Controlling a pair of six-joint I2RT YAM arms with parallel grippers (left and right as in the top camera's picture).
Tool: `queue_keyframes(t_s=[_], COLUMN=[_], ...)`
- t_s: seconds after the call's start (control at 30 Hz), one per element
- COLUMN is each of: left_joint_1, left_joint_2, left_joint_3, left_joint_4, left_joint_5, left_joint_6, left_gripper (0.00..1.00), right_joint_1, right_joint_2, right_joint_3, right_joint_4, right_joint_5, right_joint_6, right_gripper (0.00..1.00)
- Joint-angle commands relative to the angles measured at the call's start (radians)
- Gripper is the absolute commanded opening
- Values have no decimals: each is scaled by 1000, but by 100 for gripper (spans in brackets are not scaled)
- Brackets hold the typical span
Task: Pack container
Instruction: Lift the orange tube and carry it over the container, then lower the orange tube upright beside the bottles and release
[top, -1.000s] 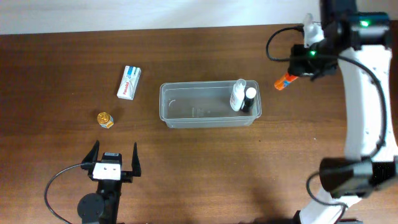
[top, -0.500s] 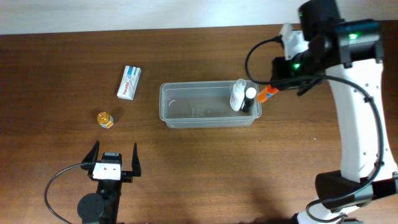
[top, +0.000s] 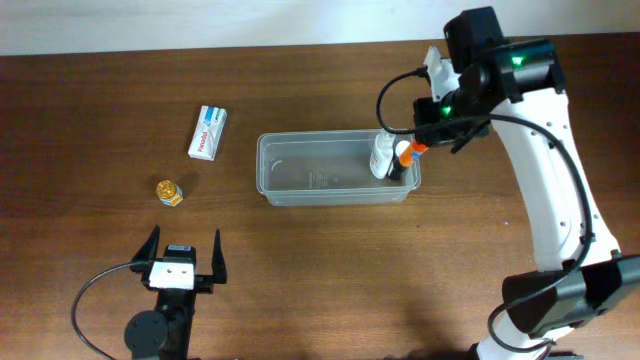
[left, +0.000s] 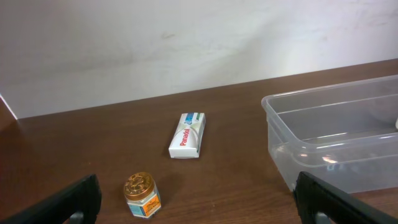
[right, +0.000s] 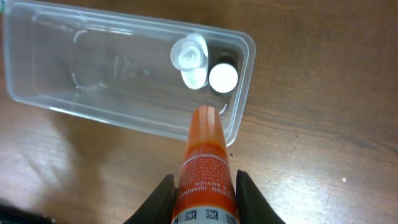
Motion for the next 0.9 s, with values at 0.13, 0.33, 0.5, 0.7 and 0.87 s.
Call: queue_keyframes(t_s=[0.13,0.33,0.5,0.7,0.87], left_joint_1=[7,7,7,7,7], left_joint_2=[-7,-7,-6,-7,-7], left_joint_3=[-6,-6,-6,-6,-6], left_joint_4=[-1,-1,-1,-1,-1], left_joint_5=[-5,-5,-5,-5,-5], left_joint_6=[16,16,16,16,16], left_gripper=[99,99,99,99,99], right_joint_1=[6,6,6,6,6], right_joint_2=[5,5,6,6,8], right_joint_3=[-90,-158,-235,-296,-335], right_joint_4=[60,146,225,279,312], right_joint_5=[8,8,8,8,8], right_joint_6=[9,16,16,16,16], right_gripper=[23,23,22,23,23])
